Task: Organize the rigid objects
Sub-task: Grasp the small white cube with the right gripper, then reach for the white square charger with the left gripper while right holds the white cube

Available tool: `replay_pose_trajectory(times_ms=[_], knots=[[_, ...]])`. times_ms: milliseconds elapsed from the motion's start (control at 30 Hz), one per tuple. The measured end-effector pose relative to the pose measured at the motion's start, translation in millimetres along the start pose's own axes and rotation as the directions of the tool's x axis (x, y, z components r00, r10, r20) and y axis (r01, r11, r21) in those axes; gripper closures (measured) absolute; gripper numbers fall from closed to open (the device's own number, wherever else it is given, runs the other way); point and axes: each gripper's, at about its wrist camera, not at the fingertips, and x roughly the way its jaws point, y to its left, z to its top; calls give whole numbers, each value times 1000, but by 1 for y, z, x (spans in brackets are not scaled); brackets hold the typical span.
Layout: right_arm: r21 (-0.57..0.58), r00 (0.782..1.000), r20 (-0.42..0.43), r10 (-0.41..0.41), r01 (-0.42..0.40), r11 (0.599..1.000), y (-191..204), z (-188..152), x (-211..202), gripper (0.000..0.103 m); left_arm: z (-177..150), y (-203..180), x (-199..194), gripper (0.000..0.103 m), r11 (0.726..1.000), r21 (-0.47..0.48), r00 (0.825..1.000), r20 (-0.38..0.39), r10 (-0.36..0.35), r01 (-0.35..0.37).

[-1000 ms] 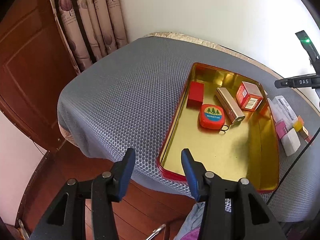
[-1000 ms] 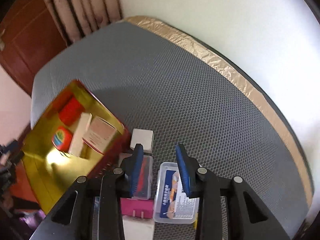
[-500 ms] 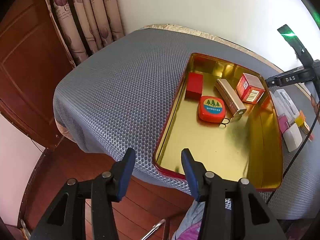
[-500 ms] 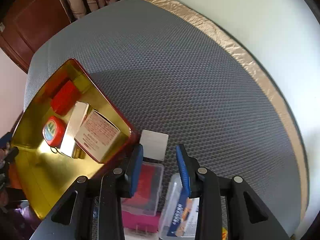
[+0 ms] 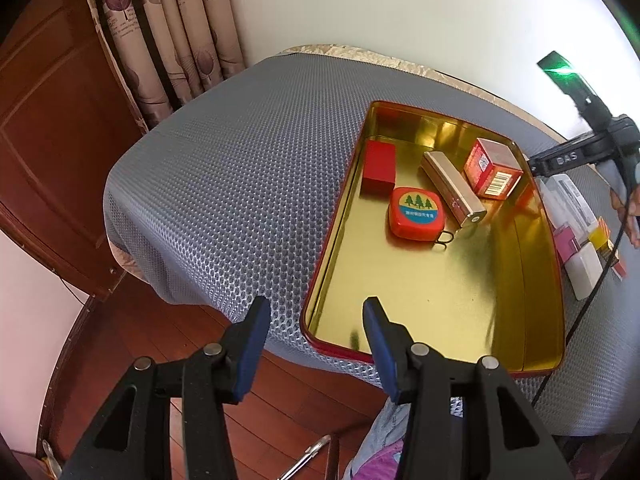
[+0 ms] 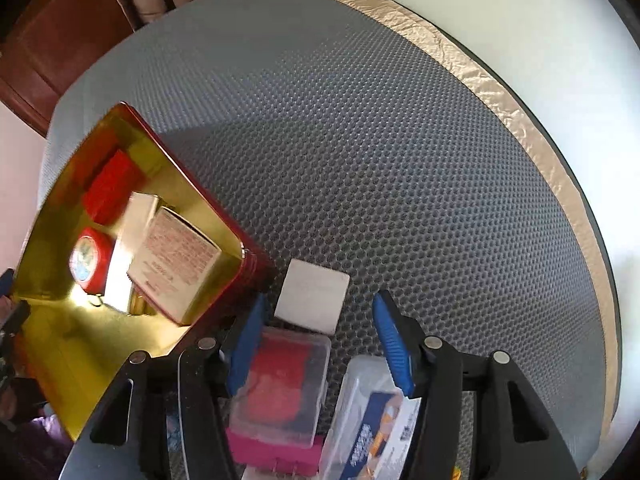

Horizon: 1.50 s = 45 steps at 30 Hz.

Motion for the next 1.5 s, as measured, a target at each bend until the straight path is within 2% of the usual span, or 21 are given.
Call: replay_pose_trajectory(times_ms=[67, 133, 233, 367, 467, 567, 667, 733, 833, 900, 933, 1033, 1133, 1200, 1300, 1333, 1500], knots=[[17, 1000, -5, 11, -11, 1000, -1, 2, 7, 54, -1, -3, 0, 54, 1000, 3, 1000, 1, 4, -4], [22, 1000, 4, 21, -21, 1000, -1, 2, 9, 72, -1, -4, -1, 54, 1000, 5, 1000, 2, 7, -7], [26, 999, 34, -3, 3, 1000, 0, 2, 4, 75, -1, -4, -2, 54, 1000, 5, 1000, 5, 10, -10], [95, 988, 152, 16, -31, 995, -7, -12, -29, 75, -1, -5, -8, 54, 1000, 19, 999, 37, 17, -18], [182, 959, 279, 52, -105, 978, -14, -42, -69, 75, -2, -9, -17, 54, 999, 44, 997, 79, 26, -29], [264, 927, 370, 56, -163, 951, -15, -91, -99, 75, -5, -17, -29, 54, 996, 85, 992, 129, 10, -21], [340, 906, 421, 53, -212, 916, -19, -152, -116, 75, -9, -27, -47, 54, 990, 140, 981, 188, -46, 20], [393, 904, 428, -3, -183, 901, -25, -198, -122, 75, -12, -40, -57, 54, 979, 188, 975, 187, -120, 84], [445, 909, 409, -77, -125, 887, -30, -246, -122, 75, -17, -66, -68, 54, 938, 261, 956, 125, -266, 227], [476, 914, 390, -113, -96, 874, -37, -269, -120, 75, -18, -92, -72, 54, 894, 303, 932, 46, -359, 330], [493, 917, 379, -125, -86, 866, -40, -280, -115, 75, -16, -107, -70, 54, 870, 303, 915, -11, -404, 388], [517, 918, 379, -117, -105, 849, -47, -307, -105, 75, -4, -147, -64, 53, 846, 274, 888, -87, -452, 458], [519, 911, 399, -104, -131, 845, -46, -321, -101, 75, 11, -179, -45, 52, 844, 187, 863, -172, -475, 502], [513, 902, 423, -89, -158, 843, -46, -327, -102, 75, 24, -198, -29, 52, 854, 123, 854, -216, -474, 505], [511, 886, 457, -74, -193, 837, -49, -337, -106, 75, 33, -222, -9, 52, 876, 69, 853, -275, -443, 477], [510, 882, 467, -71, -203, 836, -51, -338, -108, 75, 36, -226, -4, 52, 886, 58, 858, -285, -427, 460], [514, 861, 506, -52, -252, 820, -63, -353, -112, 75, 45, -238, 19, 52, 912, -28, 858, -327, -396, 410]])
